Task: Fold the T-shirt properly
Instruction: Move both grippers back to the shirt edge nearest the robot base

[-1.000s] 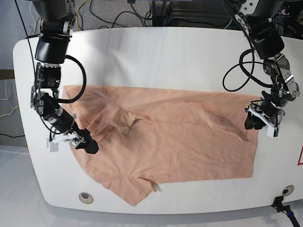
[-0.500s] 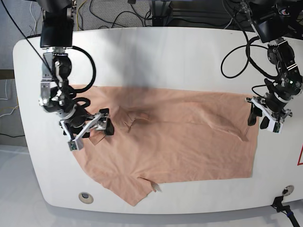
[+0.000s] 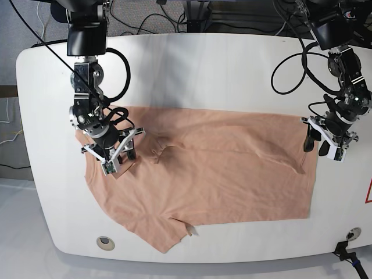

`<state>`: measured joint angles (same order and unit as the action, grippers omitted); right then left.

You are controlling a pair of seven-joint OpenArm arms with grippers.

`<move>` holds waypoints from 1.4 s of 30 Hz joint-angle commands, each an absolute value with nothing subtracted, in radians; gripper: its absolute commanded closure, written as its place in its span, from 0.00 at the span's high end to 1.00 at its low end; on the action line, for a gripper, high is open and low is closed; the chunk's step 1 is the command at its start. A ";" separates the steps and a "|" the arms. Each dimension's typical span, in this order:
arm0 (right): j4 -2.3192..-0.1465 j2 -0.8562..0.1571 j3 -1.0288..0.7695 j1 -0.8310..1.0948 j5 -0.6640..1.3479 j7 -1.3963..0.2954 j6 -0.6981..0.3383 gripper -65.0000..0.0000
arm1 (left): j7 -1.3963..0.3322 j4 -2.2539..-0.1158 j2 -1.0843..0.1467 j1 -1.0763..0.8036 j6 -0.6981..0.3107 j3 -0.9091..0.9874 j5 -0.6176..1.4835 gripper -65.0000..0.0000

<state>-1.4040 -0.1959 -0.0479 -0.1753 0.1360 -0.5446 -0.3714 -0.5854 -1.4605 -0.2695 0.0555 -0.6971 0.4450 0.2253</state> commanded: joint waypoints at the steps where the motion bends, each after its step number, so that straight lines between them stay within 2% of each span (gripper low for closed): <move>1: -1.379 -0.206 -0.051 -0.213 0.153 -0.484 -0.377 0.10 | -0.562 -1.478 -0.283 0.068 -0.698 0.449 0.240 0.42; 2: -1.362 -0.206 -0.051 -0.223 0.150 -0.466 -0.375 0.03 | -0.562 -1.478 -0.283 0.062 -0.698 0.449 0.240 0.42; 3: -1.340 -0.206 -0.051 -0.229 0.150 -0.455 -0.372 0.00 | -0.562 -1.478 -0.283 0.062 -0.698 0.449 0.240 0.42; 11: -1.029 -0.222 -0.053 -0.321 0.154 -0.282 -0.374 0.00 | -0.562 -1.477 -0.268 0.061 -0.698 0.449 0.208 0.42; 16: -1.003 -0.216 -0.053 -0.321 0.156 -0.245 -0.372 0.00 | -0.562 -1.478 -0.249 0.061 -0.698 0.449 0.177 0.42; 18: -1.061 -0.216 -0.053 -0.320 0.156 -0.265 -0.371 0.00 | -0.562 -1.480 -0.249 0.064 -0.698 0.449 0.177 0.42; 26: -1.489 -0.214 -0.054 -0.246 0.157 -0.522 -0.369 0.00 | -0.562 -1.506 -0.252 0.065 -0.698 0.452 0.179 0.42; 30: -1.652 -0.179 -0.154 -0.142 0.156 -0.602 -0.369 0.00 | -0.562 -1.526 -0.257 0.059 -0.698 0.453 0.179 0.43; 33: -1.705 -0.145 -0.260 -0.071 0.151 -0.605 -0.369 0.24 | -0.562 -1.527 -0.286 0.039 -0.698 0.452 0.179 0.44; 35: -1.728 -0.139 -0.286 -0.022 0.151 -0.605 -0.369 0.42 | -0.562 -1.527 -0.289 0.038 -0.698 0.452 0.179 0.51; 37: -1.755 -0.139 -0.318 0.022 0.151 -0.605 -0.369 0.54 | -0.562 -1.524 -0.291 0.036 -0.698 0.453 0.179 0.57; 42: -1.738 -0.143 -0.452 0.081 0.150 -0.605 -0.377 0.54 | -0.564 -1.524 -0.291 0.035 -0.698 0.453 0.177 0.59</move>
